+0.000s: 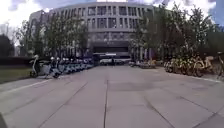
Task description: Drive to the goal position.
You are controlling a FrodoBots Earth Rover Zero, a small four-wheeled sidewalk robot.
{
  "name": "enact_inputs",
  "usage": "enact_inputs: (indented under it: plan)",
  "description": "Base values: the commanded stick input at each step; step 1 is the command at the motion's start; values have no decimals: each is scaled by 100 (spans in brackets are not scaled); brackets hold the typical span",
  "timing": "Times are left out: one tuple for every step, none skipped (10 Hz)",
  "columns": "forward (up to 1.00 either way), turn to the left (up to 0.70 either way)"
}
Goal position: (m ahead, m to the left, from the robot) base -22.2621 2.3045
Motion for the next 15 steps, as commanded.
enact_inputs:
  plan:
    - [70, 0]
    - [70, 0]
    - [70, 0]
    - [70, 0]
    - [70, 0]
    - [70, 0]
    - [70, 0]
    - [70, 0]
    - [70, 0]
    - [70, 0]
    - [70, 1]
    - [70, 14]
    - [70, 26]
    - [70, 35]
    - [70, 35]
